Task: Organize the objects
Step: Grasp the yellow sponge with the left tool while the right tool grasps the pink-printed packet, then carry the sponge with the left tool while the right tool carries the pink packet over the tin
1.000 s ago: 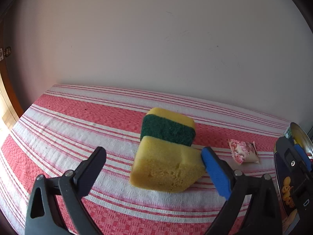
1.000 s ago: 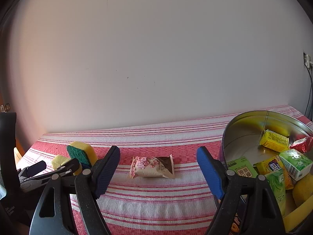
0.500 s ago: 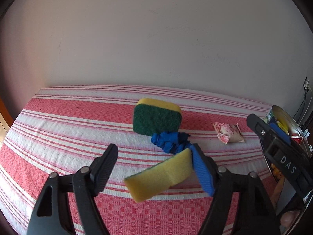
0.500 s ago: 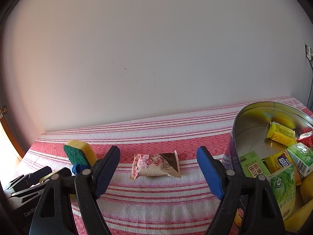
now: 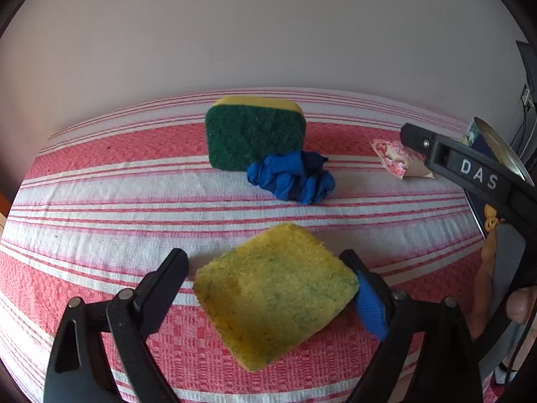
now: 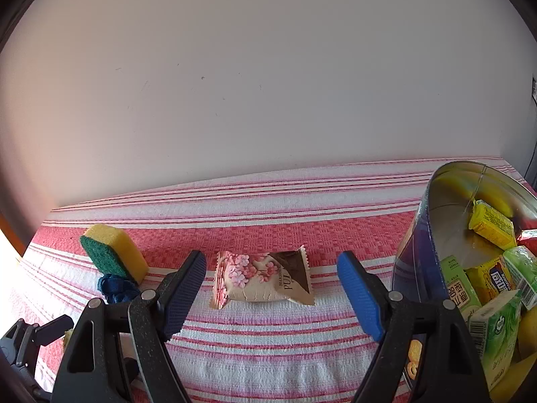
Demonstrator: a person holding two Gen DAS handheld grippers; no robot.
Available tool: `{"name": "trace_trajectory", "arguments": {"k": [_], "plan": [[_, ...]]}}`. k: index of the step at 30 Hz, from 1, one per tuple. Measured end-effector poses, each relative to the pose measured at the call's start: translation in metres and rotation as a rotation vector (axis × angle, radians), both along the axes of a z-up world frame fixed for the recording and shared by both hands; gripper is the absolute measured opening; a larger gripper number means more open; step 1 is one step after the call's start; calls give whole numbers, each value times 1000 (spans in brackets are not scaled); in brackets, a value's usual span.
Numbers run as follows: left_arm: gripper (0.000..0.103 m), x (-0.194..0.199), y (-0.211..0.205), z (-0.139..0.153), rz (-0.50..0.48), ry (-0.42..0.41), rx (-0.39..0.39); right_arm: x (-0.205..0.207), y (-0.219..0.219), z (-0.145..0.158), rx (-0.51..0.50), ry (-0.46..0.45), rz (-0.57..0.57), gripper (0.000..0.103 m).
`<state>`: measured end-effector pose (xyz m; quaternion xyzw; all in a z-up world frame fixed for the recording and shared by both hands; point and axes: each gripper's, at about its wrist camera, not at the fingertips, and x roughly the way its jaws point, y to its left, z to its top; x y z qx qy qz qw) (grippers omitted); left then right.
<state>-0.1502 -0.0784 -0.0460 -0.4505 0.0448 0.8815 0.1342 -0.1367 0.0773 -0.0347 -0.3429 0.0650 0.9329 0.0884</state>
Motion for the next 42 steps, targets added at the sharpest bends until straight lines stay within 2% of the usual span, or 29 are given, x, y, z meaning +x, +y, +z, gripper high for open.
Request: {"name": "trace_trajectory", "arguments": {"k": [3, 6, 7, 10, 11, 13, 15, 20, 25, 28, 31, 34, 42], "plan": [[74, -7, -22, 2, 0, -3, 13, -14, 1, -10, 12, -86, -5, 82], [69, -6, -31, 5, -11, -9, 18, -28, -2, -21, 10, -166, 0, 79], [67, -6, -34, 6, -5, -11, 21, -32, -4, -25, 4, -187, 4, 73], [67, -8, -47, 12, 40, 5, 14, -32, -7, -24, 6, -176, 27, 58], [67, -9, -51, 14, 57, 12, 13, -32, -8, -24, 6, -171, 43, 47], [67, -10, -61, 18, 101, 26, 26, -31, -7, -24, -3, -164, 73, 38], [67, -9, -71, 24, 142, 52, 62, -30, -5, -22, -76, -140, 141, 23], [67, -5, -86, 35, 201, 105, 102, -10, 1, -9, -237, 14, 257, 22], [67, -4, -98, 38, 227, 103, 129, 12, 7, -2, -252, 91, 279, 22], [67, 1, -103, 44, 233, 127, 143, 18, 4, 2, -230, 114, 280, 22], [67, 11, -97, 53, 228, 154, 157, 25, -7, 4, -167, 160, 274, 22], [67, 19, -66, 61, 226, 178, 164, 25, -16, 11, -97, 203, 260, 22], [67, 42, -43, 78, 161, 276, 161, 51, -16, 16, -2, 279, 246, 22]]}}
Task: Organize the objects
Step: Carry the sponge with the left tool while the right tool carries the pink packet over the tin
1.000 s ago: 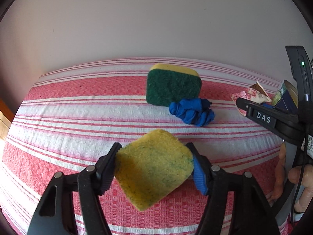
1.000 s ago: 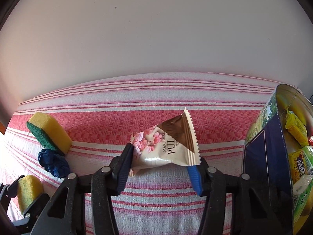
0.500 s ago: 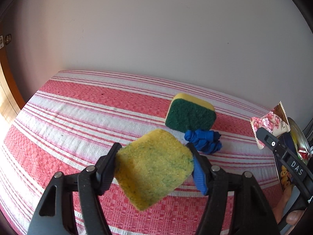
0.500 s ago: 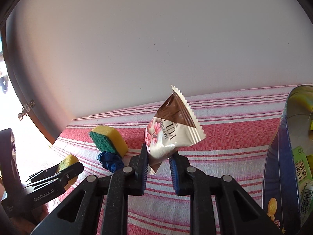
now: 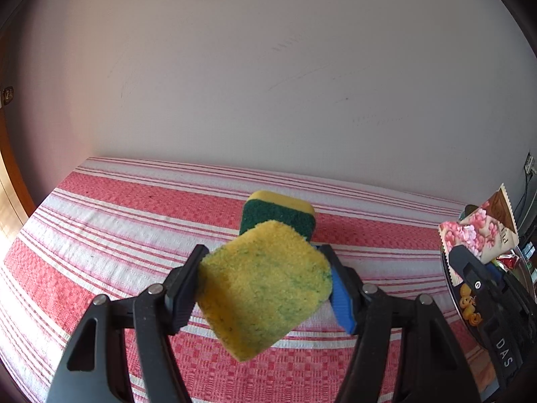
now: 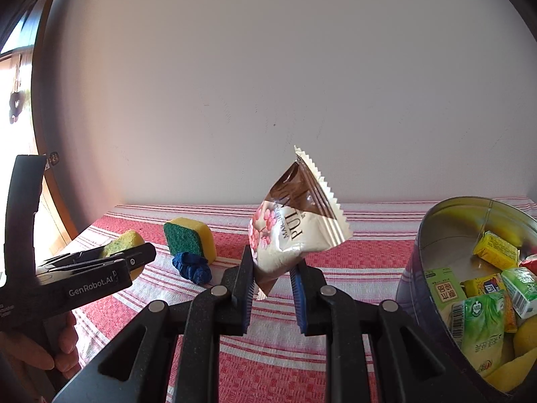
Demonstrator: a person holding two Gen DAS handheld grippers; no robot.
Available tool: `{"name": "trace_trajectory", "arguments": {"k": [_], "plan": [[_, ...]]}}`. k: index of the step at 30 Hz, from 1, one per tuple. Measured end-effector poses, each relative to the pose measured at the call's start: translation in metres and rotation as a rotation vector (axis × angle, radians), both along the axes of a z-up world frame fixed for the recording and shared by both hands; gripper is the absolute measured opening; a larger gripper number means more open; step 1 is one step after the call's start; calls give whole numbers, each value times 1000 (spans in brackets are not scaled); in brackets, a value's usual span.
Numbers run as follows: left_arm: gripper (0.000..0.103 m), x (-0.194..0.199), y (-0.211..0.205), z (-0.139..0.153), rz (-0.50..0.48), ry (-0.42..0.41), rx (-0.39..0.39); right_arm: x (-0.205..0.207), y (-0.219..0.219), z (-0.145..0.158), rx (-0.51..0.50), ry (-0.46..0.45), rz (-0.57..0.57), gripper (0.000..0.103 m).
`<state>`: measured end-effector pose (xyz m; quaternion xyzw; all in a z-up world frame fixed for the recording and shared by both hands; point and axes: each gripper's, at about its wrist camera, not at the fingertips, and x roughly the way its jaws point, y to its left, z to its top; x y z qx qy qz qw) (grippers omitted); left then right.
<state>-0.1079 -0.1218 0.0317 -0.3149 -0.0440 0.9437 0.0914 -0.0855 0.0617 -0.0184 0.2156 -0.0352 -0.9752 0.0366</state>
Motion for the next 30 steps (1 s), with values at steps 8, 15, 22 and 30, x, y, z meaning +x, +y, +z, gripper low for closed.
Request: {"name": "trace_trajectory", "arguments": {"k": [8, 15, 22, 30], "plan": [[67, 7, 14, 5, 1, 61, 30, 10, 20, 2, -4, 18, -23, 22], [67, 34, 32, 15, 65, 102, -16, 35, 40, 1, -8, 28, -27, 22], [67, 41, 58, -8, 87, 135, -41, 92, 66, 14, 6, 72, -27, 22], [67, 62, 106, 8, 56, 153, -21, 118, 90, 22, 45, 128, -60, 22]]}}
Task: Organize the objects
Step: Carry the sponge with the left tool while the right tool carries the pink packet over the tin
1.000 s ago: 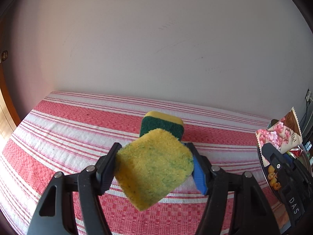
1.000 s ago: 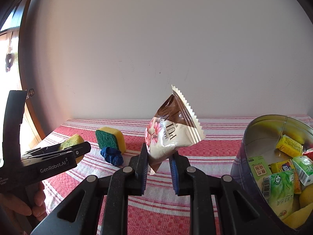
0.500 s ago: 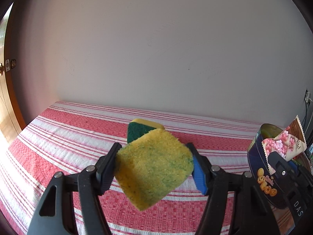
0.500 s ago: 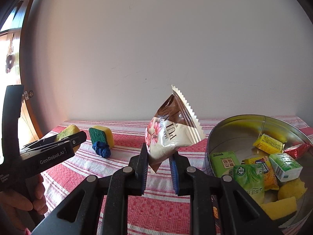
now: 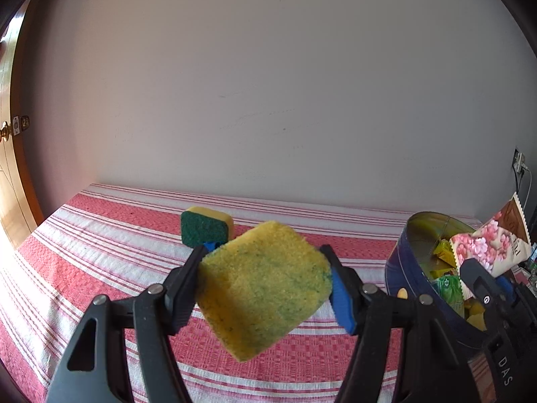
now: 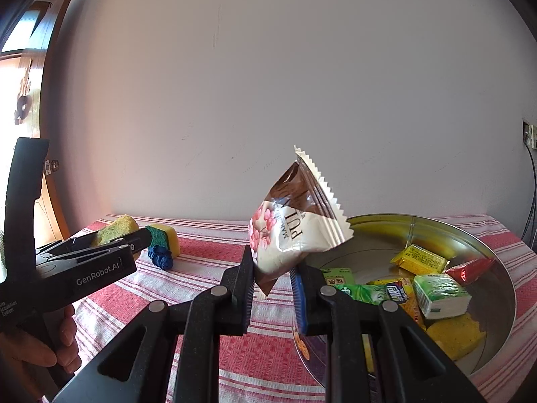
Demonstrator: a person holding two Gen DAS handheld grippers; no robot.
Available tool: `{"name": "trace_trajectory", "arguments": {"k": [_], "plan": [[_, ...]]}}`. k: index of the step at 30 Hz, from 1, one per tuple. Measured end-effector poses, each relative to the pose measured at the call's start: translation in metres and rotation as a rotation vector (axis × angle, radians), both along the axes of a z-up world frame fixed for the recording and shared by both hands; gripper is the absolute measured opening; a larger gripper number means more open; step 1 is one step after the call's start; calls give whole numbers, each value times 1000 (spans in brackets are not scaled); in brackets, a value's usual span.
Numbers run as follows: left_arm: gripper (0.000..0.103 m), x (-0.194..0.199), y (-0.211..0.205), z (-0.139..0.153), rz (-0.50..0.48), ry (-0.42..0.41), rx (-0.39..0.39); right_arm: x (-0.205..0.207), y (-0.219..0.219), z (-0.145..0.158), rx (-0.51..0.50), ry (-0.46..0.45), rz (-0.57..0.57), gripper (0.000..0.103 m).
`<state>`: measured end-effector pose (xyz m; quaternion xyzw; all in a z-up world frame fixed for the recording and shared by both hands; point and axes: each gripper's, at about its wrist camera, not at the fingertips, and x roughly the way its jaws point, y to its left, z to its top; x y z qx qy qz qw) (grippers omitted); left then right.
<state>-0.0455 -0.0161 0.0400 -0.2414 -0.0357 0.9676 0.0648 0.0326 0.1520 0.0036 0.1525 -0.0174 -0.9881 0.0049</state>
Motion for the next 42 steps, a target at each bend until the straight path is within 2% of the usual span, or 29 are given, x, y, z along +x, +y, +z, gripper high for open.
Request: {"name": "trace_trajectory", "arguments": {"k": [13, 20, 25, 30, 42], "plan": [[67, 19, 66, 24, -74, 44, -21, 22, 61, 11, -12, 67, -102, 22], [67, 19, 112, 26, -119, 41, -27, 27, 104, 12, -14, 68, -190, 22], [67, 16, 142, 21, -144, 29, -33, 28, 129, 15, -12, 64, -247, 22], [67, 13, 170, 21, -170, 27, -46, 25, 144, 12, 66, 62, -293, 22], [67, -6, 209, 4, -176, -24, -59, 6, 170, 5, 94, 1, -311, 22]]}}
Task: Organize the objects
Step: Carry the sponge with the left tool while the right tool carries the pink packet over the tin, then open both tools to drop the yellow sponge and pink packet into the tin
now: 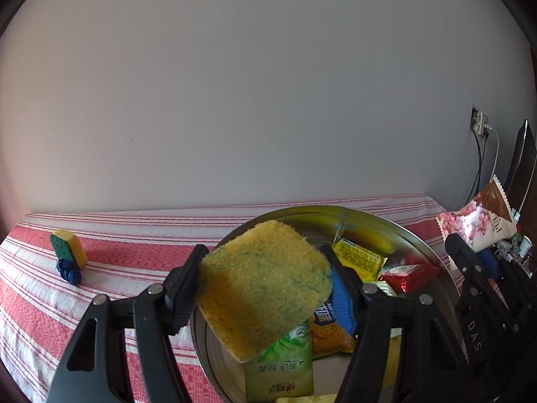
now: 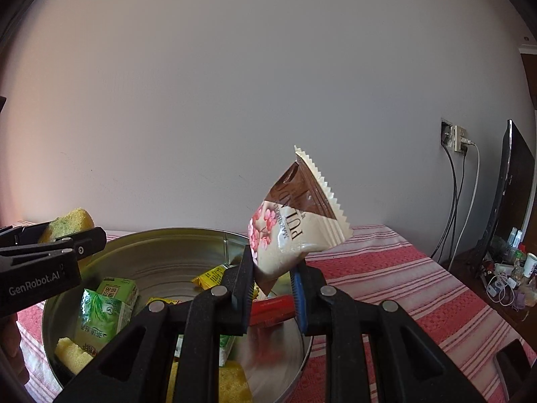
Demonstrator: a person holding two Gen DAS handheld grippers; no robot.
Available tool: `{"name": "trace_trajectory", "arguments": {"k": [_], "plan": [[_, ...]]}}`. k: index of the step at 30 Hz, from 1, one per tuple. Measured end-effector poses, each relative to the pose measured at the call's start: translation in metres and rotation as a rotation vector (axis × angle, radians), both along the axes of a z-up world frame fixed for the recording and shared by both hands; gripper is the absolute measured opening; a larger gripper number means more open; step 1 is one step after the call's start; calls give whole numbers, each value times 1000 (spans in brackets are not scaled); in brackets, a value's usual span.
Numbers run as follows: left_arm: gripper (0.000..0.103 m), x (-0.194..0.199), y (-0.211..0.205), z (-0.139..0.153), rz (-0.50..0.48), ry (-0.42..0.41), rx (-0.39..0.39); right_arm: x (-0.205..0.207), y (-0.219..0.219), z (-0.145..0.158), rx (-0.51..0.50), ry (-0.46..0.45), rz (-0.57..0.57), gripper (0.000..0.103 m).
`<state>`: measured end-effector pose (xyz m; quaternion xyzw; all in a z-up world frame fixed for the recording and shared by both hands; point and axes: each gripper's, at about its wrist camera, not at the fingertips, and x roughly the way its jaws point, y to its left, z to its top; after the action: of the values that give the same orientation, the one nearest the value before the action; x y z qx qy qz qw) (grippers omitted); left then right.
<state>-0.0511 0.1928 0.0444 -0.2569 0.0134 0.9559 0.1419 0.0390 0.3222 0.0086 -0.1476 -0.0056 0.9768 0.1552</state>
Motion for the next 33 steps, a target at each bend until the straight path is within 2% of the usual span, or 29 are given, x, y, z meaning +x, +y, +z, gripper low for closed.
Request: {"name": "trace_trajectory", "arguments": {"k": [4, 14, 30, 33], "plan": [[67, -4, 8, -5, 4, -21, -2, -12, 15, -9, -5, -29, 4, 22], [67, -13, 20, -17, 35, -62, -45, -29, 4, -6, 12, -107, 43, 22], [67, -16, 21, -17, 78, -95, -99, -38, -16, -8, 32, -186, 131, 22], [71, -16, 23, -18, 80, -97, -105, -36, -17, -8, 20, -185, 153, 23]]}}
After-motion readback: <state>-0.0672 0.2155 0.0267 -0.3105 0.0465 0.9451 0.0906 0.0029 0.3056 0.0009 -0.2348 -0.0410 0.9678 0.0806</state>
